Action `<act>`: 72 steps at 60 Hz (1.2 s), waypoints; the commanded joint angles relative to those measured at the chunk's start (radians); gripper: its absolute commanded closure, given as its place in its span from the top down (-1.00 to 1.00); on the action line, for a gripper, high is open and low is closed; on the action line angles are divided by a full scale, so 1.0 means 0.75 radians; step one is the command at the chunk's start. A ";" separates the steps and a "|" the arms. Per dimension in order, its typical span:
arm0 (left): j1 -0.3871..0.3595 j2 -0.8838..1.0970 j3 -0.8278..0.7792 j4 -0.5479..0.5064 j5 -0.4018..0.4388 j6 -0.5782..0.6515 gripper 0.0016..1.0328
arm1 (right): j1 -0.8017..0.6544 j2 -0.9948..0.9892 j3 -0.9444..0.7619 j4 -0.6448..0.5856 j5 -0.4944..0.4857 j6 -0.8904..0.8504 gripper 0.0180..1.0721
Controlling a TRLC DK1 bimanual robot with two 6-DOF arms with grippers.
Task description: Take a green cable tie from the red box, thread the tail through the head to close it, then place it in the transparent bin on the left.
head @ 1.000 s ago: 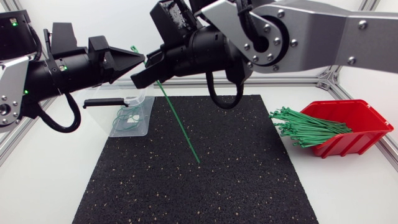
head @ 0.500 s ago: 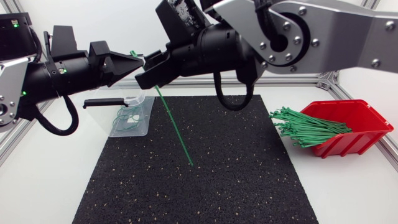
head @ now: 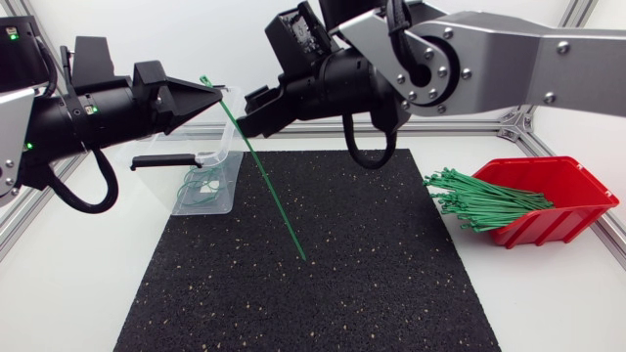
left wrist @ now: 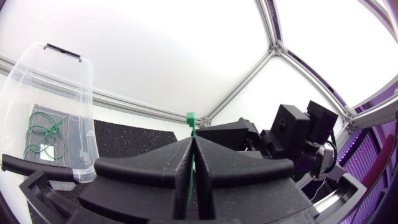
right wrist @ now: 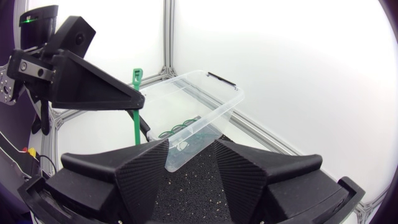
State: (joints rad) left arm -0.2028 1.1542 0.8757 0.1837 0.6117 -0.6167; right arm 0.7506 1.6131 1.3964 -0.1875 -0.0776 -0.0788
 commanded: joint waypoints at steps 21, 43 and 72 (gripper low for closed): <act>-0.018 -0.013 0.013 0.005 0.005 0.020 -0.93 | 0.063 0.054 -0.015 -0.002 -0.001 -0.016 0.09; -0.020 -0.011 0.011 0.007 0.005 0.022 -0.93 | 0.077 0.017 -0.042 -0.004 -0.015 -0.012 0.11; -0.004 -0.025 0.019 -0.024 0.023 0.053 -0.93 | 0.001 -0.075 -0.074 -0.040 -0.003 -0.110 0.17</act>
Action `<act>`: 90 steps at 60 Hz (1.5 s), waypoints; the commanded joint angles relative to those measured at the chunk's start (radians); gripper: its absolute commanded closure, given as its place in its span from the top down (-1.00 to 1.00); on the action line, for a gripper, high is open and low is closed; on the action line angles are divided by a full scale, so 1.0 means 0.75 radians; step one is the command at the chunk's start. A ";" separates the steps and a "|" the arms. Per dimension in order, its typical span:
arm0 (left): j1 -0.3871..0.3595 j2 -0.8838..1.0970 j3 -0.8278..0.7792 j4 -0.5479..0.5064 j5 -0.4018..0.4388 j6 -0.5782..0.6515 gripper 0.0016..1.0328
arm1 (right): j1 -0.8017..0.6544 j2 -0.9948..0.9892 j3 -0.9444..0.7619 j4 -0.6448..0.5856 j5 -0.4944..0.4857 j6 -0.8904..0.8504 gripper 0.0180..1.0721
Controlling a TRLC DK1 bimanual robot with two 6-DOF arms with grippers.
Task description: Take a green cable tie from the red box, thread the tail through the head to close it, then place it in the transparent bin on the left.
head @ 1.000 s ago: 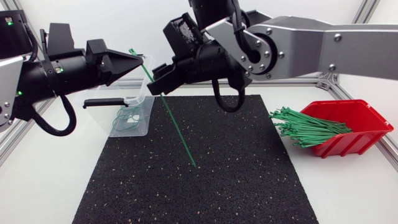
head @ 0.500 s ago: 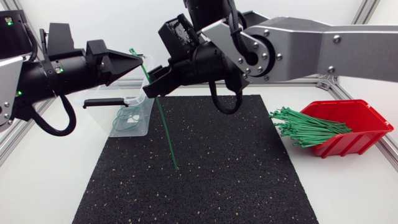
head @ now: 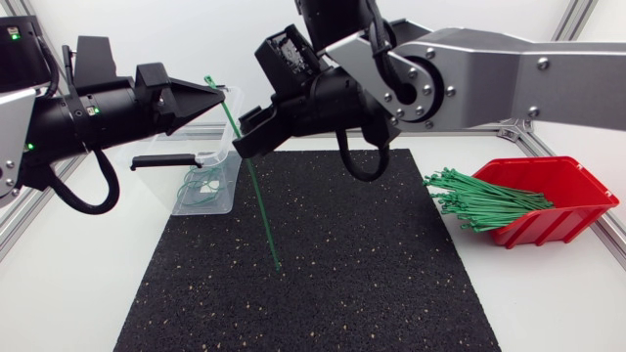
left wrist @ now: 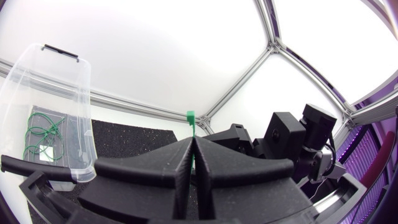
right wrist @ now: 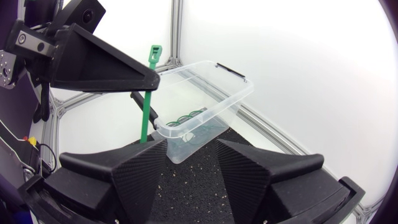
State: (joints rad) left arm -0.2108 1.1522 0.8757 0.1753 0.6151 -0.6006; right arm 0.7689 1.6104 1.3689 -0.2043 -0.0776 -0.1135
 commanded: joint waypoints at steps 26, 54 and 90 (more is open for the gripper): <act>0.076 -0.008 0.125 -0.207 0.225 0.197 -0.93 | -0.107 -0.247 -0.273 -0.151 -0.105 -0.522 0.60; 0.081 0.071 0.158 -0.299 0.311 0.380 -0.93 | -0.033 -0.482 -0.635 -0.047 0.206 -0.871 0.86; 0.042 0.084 0.225 -0.399 0.311 0.437 -0.93 | 0.231 -0.585 -1.130 0.681 0.842 -1.401 0.86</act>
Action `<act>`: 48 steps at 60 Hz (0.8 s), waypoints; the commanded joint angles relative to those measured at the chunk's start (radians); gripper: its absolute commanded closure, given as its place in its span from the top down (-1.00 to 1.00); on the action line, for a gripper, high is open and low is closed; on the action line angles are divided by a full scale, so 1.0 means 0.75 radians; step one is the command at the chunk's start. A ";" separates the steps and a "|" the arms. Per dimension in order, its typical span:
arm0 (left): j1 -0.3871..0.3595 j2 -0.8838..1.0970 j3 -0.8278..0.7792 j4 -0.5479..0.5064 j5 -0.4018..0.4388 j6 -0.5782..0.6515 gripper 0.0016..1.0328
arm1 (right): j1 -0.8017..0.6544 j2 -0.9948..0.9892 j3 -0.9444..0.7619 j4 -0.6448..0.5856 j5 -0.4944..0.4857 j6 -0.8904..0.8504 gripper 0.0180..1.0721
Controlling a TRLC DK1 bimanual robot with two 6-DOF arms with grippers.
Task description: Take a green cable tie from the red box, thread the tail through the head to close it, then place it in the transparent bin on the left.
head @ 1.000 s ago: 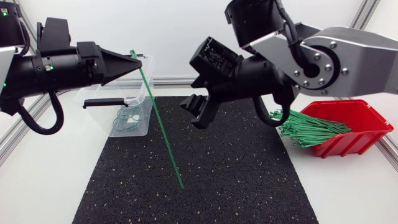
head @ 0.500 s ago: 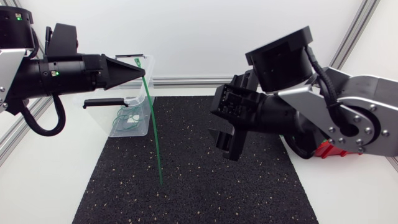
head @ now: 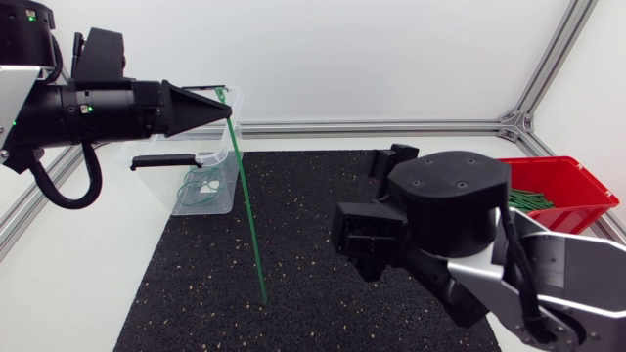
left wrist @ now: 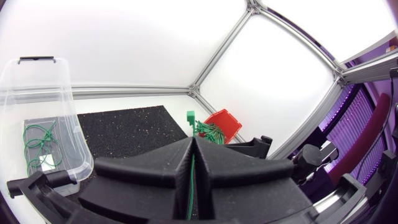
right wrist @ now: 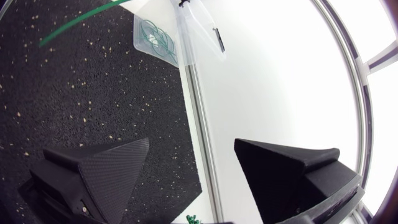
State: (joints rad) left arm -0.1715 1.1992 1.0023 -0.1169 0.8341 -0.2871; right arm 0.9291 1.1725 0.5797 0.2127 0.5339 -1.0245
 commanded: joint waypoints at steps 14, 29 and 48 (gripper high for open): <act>-0.025 0.046 0.097 -0.042 0.021 0.033 -0.93 | 0.042 0.022 -0.104 0.305 0.022 -0.319 0.74; -0.021 0.117 0.167 -0.075 0.039 0.051 -0.93 | 0.064 0.171 -0.194 0.694 0.006 -0.645 0.74; 0.024 0.264 0.259 -0.116 0.166 0.103 -0.93 | 0.115 0.322 -0.167 0.821 -0.051 -0.812 0.77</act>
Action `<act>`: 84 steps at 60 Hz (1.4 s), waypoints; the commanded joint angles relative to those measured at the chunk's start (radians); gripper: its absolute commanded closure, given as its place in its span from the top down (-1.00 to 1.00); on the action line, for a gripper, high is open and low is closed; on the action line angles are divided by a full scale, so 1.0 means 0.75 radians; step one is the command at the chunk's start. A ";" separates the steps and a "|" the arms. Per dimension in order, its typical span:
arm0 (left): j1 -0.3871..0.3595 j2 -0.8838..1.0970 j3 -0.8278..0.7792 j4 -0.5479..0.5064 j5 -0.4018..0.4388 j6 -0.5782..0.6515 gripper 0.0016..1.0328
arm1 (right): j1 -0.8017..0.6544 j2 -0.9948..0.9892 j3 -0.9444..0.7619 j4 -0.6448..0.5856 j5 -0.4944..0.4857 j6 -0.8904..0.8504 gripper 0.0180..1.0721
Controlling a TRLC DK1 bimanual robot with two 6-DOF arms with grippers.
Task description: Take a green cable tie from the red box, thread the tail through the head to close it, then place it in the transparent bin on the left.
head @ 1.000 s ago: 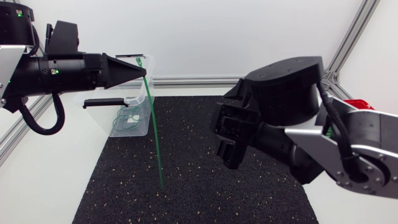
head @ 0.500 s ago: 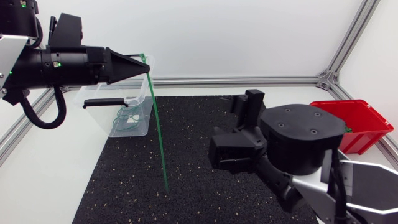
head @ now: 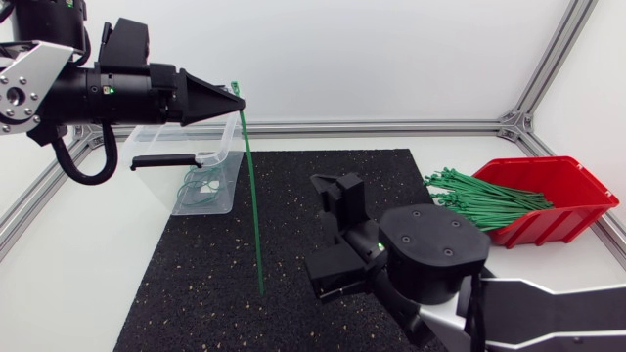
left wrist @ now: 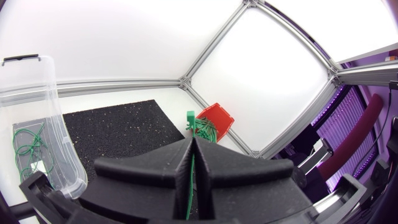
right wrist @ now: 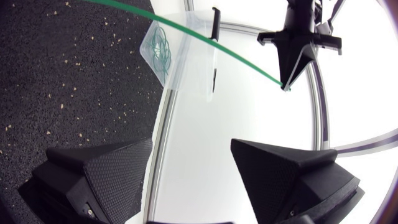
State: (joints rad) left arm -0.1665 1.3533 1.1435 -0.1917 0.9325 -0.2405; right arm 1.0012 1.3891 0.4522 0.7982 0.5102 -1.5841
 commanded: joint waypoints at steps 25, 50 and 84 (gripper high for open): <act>0.020 0.319 0.312 -0.241 0.145 0.249 -0.93 | 0.060 0.279 0.058 0.234 -0.138 -0.209 0.90; -0.003 0.546 0.551 -0.485 0.158 0.403 -0.93 | 0.087 0.459 0.176 0.249 -0.230 -0.234 0.91; 0.011 0.617 0.627 -0.663 0.217 0.535 -0.93 | 0.060 0.610 0.291 0.267 -0.378 -0.277 0.59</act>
State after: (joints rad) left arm -0.1646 1.7882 1.5768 -0.6624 1.0740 0.1238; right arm 1.0546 1.8259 0.6514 0.9771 0.2325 -1.7592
